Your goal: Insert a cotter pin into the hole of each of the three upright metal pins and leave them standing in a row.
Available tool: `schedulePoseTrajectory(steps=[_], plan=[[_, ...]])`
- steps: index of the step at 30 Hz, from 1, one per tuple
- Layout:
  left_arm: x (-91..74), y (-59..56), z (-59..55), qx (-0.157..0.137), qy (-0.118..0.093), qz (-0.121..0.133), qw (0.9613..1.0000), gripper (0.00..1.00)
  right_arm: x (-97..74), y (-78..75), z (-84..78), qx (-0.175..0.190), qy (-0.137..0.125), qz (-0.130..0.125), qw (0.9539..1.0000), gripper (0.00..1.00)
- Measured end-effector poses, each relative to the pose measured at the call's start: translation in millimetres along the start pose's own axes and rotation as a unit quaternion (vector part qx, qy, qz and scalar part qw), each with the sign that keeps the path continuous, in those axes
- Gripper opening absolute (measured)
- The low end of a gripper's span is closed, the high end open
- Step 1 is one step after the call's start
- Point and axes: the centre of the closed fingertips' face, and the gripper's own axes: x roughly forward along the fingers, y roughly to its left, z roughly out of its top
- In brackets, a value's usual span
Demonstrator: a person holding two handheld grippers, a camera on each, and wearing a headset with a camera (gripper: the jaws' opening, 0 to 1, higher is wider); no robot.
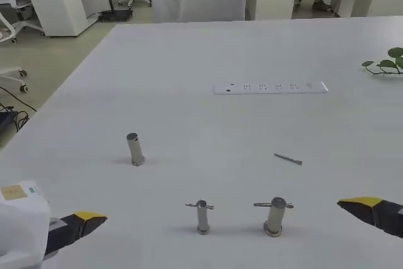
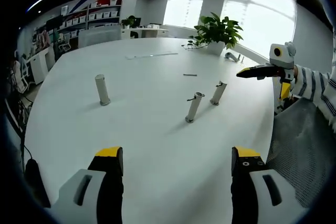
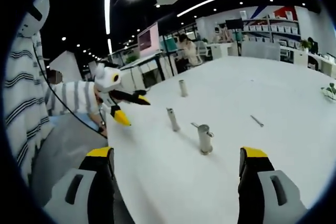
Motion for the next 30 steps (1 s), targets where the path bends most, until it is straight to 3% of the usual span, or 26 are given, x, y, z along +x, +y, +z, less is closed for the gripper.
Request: schedulePoseTrajectory(steps=[5, 16, 19, 30], plan=[[3.2, 4.3, -1.6, 0.013, 0.011, -0.002, 0.9998, 0.88, -6.5, 1.7, -3.7, 0.002, 0.002, -0.016, 0.9999, 1.0], [8.1, 38.6, 12.5, 0.021, 0.01, 0.017, 0.9996, 0.85, -21.1, 8.4, -9.2, 0.031, -0.01, -0.037, 0.9988, 1.0], [12.8, 49.6, 11.4, 0.028, 0.02, 0.02, 0.9992, 0.85, -25.2, 5.8, -7.9, 0.027, -0.013, -0.05, 0.9983, 1.0], [22.1, 86.3, 36.7, 0.01, -0.013, 0.04, 0.9991, 0.84, -36.6, 2.8, -7.6, 0.037, -0.015, -0.072, 0.9966, 1.0]])
